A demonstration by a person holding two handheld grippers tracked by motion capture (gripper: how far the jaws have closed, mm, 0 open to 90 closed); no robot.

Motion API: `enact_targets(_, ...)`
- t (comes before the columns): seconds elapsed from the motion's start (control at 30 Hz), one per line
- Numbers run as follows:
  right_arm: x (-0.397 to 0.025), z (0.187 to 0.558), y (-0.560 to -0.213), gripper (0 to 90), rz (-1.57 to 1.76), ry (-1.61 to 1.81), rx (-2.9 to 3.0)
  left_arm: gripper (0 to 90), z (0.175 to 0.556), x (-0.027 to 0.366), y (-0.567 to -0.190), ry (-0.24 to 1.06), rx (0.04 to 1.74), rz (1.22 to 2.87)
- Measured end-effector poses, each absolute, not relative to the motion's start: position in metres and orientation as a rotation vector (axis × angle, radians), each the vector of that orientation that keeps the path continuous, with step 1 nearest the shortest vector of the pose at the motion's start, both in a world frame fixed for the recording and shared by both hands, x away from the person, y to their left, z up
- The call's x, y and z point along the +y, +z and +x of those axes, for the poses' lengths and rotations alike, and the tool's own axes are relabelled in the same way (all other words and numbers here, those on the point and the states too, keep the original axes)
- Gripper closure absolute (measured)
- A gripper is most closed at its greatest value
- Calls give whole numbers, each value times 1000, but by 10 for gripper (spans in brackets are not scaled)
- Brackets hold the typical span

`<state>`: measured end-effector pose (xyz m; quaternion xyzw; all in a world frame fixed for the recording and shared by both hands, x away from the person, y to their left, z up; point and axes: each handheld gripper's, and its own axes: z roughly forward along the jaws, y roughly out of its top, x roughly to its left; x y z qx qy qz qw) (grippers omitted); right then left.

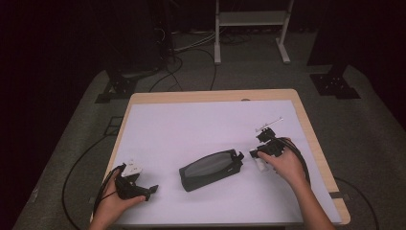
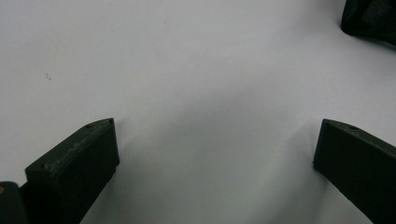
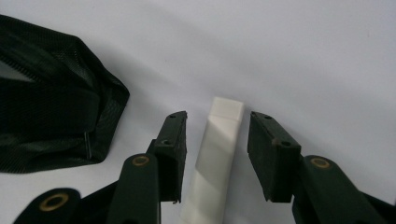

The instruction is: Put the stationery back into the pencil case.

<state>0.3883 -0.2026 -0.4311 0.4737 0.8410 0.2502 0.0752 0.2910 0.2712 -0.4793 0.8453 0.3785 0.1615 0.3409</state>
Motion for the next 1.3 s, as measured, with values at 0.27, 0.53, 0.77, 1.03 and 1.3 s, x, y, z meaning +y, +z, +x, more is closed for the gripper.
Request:
enact_targets(0.27,-195,399,-434,589,1446,698,2537,0,291,271,-479,420,985,2199)
enact_targets(0.53,-188,407,-439,611,1455,611,2564,0,291,271,-479,420,985,2199)
enact_targets(0.77,-183,412,-445,648,1446,538,2578,0,291,271,-479,420,985,2199)
enact_targets(1.03,-180,414,-443,701,1447,486,2577,0,291,271,-479,420,985,2199)
enact_targets(1.3,-181,414,-443,702,1443,494,2587,0,291,271,-479,420,985,2199)
